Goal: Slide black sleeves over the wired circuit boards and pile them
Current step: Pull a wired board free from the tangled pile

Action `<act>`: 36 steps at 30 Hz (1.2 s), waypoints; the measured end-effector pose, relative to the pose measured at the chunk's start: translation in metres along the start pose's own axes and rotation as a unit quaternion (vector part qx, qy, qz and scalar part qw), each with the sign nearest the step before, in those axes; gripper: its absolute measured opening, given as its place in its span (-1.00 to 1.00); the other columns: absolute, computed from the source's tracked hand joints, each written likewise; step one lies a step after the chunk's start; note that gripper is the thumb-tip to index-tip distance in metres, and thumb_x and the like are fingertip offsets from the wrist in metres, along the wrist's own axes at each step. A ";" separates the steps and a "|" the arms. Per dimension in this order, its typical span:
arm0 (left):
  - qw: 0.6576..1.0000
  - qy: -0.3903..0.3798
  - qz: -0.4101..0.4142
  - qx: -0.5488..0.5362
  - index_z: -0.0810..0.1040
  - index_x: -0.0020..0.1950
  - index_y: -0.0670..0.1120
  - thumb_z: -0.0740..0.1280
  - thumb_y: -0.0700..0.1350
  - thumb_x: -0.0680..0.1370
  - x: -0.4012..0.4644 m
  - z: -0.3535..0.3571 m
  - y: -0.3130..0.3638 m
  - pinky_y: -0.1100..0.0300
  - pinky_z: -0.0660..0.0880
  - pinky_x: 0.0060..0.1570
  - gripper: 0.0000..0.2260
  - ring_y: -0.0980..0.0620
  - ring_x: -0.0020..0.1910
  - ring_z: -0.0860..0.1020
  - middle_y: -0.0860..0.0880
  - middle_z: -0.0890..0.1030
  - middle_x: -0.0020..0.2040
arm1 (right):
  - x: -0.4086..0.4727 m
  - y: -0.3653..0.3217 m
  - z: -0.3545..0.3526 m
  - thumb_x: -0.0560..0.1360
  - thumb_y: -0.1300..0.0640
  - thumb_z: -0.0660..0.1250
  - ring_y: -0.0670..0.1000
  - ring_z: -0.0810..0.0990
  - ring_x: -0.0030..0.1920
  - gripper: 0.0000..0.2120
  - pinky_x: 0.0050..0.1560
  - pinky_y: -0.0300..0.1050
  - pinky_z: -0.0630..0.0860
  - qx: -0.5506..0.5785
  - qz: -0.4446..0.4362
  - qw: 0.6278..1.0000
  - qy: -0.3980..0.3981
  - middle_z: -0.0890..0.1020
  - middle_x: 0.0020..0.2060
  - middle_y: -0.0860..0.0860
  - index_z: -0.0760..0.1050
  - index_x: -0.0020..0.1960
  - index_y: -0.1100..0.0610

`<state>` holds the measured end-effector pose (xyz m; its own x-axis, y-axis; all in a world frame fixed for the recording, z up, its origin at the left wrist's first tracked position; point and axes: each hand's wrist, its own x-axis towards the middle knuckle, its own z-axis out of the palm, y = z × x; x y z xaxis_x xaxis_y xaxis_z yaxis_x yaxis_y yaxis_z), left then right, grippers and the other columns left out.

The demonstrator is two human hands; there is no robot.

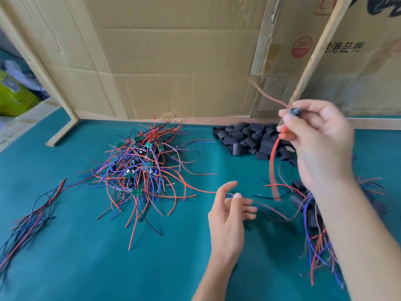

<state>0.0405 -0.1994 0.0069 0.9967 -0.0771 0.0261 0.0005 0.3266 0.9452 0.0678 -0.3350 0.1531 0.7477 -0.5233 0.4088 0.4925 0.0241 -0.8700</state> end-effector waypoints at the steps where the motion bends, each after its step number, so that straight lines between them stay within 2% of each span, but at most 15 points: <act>1: 1.000 -0.002 -0.003 -0.003 0.56 0.22 -0.02 0.20 -0.19 0.72 0.000 0.000 0.001 0.09 0.63 -0.24 -0.82 -0.14 -0.27 0.68 -0.19 0.70 -0.16 | 0.003 -0.008 -0.004 0.49 0.33 0.44 0.00 0.66 -0.29 -0.82 -0.23 -0.19 0.56 0.014 -0.007 1.000 -0.005 0.73 -0.13 0.12 0.56 0.02 0.11; 4: 1.000 -0.013 -0.016 0.000 0.55 0.18 -0.07 0.17 -0.17 0.73 0.000 0.000 0.002 0.13 0.54 -0.42 -0.83 -0.13 -0.40 0.63 -0.19 0.65 -0.25 | -0.001 -0.020 -0.009 0.43 0.29 0.46 0.01 0.63 -0.36 -0.81 -0.30 -0.18 0.56 0.000 0.000 0.998 -0.063 0.75 -0.14 0.15 0.57 0.00 0.10; 6: 0.999 -0.019 -0.028 -0.008 0.59 0.13 -0.14 0.15 -0.12 0.74 -0.001 0.000 0.002 0.15 0.54 -0.41 -0.77 -0.14 -0.38 0.64 -0.22 0.66 -0.23 | -0.018 -0.010 -0.012 0.45 0.32 0.49 0.04 0.61 -0.46 -0.82 -0.41 -0.15 0.55 -0.094 0.027 0.988 -0.119 0.75 -0.16 0.18 0.59 -0.03 0.11; 9: 0.999 -0.041 -0.028 -0.004 0.63 0.00 -0.17 0.16 0.05 0.73 -0.002 0.000 0.002 0.12 0.57 -0.34 -0.63 -0.10 -0.33 0.64 -0.22 0.67 -0.22 | -0.061 0.027 -0.018 0.49 0.27 0.49 -0.01 0.55 -0.56 -0.82 -0.43 -0.17 0.52 -0.313 0.051 0.919 -0.236 0.75 -0.21 -0.11 0.64 -0.03 0.01; 11: 0.998 -0.046 -0.006 0.052 0.61 -0.08 -0.17 0.19 0.17 0.66 0.000 -0.001 0.001 0.05 0.52 -0.26 -0.56 -0.03 -0.27 0.57 -0.20 0.62 -0.25 | -0.084 0.043 -0.023 0.48 0.21 0.48 -0.10 0.46 -0.56 -0.83 -0.44 -0.41 0.34 -0.410 0.014 0.860 -0.302 0.62 -0.40 -0.34 0.67 -0.01 -0.04; 14: 0.996 -0.048 0.002 0.082 0.61 -0.04 -0.15 0.18 0.11 0.68 0.001 -0.002 0.000 0.05 0.52 -0.28 -0.61 -0.03 -0.30 0.60 -0.13 0.64 -0.28 | -0.074 0.043 -0.032 0.40 -0.02 0.39 -0.13 0.35 -0.58 -0.79 -0.46 -0.41 0.28 -0.414 0.075 0.823 -0.382 0.56 -0.53 -0.19 0.68 0.02 -0.13; 16: 0.996 -0.061 -0.019 0.066 0.61 -0.02 -0.16 0.18 0.00 0.71 0.000 0.000 0.001 0.16 0.52 -0.45 -0.69 -0.07 -0.41 0.61 -0.10 0.64 -0.34 | -0.047 0.043 -0.037 0.33 -0.15 0.36 -0.11 0.47 -0.52 -0.76 -0.38 -0.32 0.44 -0.417 0.136 0.802 -0.405 0.71 -0.35 -0.14 0.71 -0.07 -0.15; 19: 0.995 -0.056 -0.048 0.070 0.61 -0.06 -0.15 0.20 -0.14 0.69 -0.001 0.002 0.001 0.23 0.43 -0.56 -0.76 -0.07 -0.51 0.54 -0.08 0.57 -0.40 | 0.001 0.066 -0.041 0.40 0.00 0.40 0.09 0.69 -0.12 -0.88 -0.06 -0.07 0.62 -0.516 0.101 0.791 -0.313 0.76 -0.01 -0.07 0.70 -0.26 -0.06; 20: 0.995 -0.054 -0.053 0.072 0.61 -0.04 -0.15 0.18 -0.17 0.71 -0.001 0.003 0.001 0.23 0.42 -0.56 -0.76 -0.06 -0.52 0.53 -0.08 0.56 -0.40 | 0.017 0.077 -0.043 0.47 0.08 0.39 0.14 0.66 0.09 -0.85 0.10 -0.03 0.58 -0.586 0.070 0.758 -0.280 0.73 0.14 0.00 0.71 -0.21 -0.07; 22: 0.995 -0.050 -0.056 0.071 0.62 0.02 -0.14 0.15 -0.18 0.72 0.000 0.003 0.001 0.22 0.42 -0.55 -0.74 -0.06 -0.52 0.53 -0.09 0.55 -0.39 | 0.043 0.098 -0.051 0.57 0.17 0.32 0.19 0.43 0.46 -0.74 0.37 0.06 0.43 -0.689 0.076 0.669 -0.269 0.42 0.55 0.08 0.68 0.19 0.04; 24: 0.995 -0.047 -0.056 0.066 0.62 0.04 -0.13 0.14 -0.18 0.73 0.000 0.002 0.002 0.22 0.43 -0.55 -0.74 -0.06 -0.52 0.53 -0.10 0.55 -0.39 | 0.059 0.117 -0.057 0.59 0.23 0.25 0.20 0.31 0.56 -0.59 0.42 0.14 0.41 -0.729 0.123 0.608 -0.290 0.08 0.68 0.03 0.53 0.42 0.14; 26: 0.995 -0.048 -0.054 0.066 0.62 0.03 -0.13 0.14 -0.19 0.73 0.001 0.002 0.001 0.22 0.43 -0.55 -0.74 -0.06 -0.52 0.53 -0.10 0.55 -0.39 | 0.065 0.128 -0.060 0.57 0.24 0.22 0.22 0.32 0.55 -0.53 0.39 0.16 0.45 -0.740 0.127 0.585 -0.306 -0.02 0.70 -0.02 0.47 0.47 0.15; 31: 0.995 -0.049 -0.054 0.072 0.62 0.02 -0.12 0.14 -0.18 0.73 0.001 0.001 0.000 0.19 0.44 -0.53 -0.74 -0.09 -0.51 0.54 -0.10 0.55 -0.38 | 0.067 0.132 -0.064 0.57 0.23 0.22 0.18 0.30 0.56 -0.50 0.45 0.14 0.40 -0.736 0.124 0.600 -0.287 0.15 0.67 -0.01 0.41 0.51 0.19; 33: 0.995 -0.045 -0.047 0.074 0.62 0.03 -0.10 0.14 -0.17 0.73 0.001 0.001 0.000 0.19 0.45 -0.52 -0.74 -0.09 -0.50 0.55 -0.09 0.56 -0.38 | 0.063 0.122 -0.062 0.58 0.20 0.27 0.22 0.41 0.46 -0.61 0.37 0.14 0.47 -0.711 0.101 0.659 -0.224 0.44 0.52 0.10 0.52 0.39 0.20; 36: 0.997 -0.036 -0.038 0.061 0.62 0.12 -0.07 0.13 -0.17 0.73 0.001 0.002 0.001 0.18 0.47 -0.50 -0.75 -0.10 -0.47 0.57 -0.10 0.58 -0.37 | 0.032 0.093 -0.052 0.49 0.15 0.40 0.13 0.65 0.08 -0.85 0.08 -0.02 0.58 -0.596 0.005 0.792 -0.133 0.77 -0.03 0.05 0.75 -0.04 0.06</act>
<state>0.0418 -0.2007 0.0082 0.9858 -0.1655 -0.0277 0.0613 0.2012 0.9776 0.1144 -0.3941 0.0708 0.8946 -0.3254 0.3064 -0.1648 -0.8774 -0.4506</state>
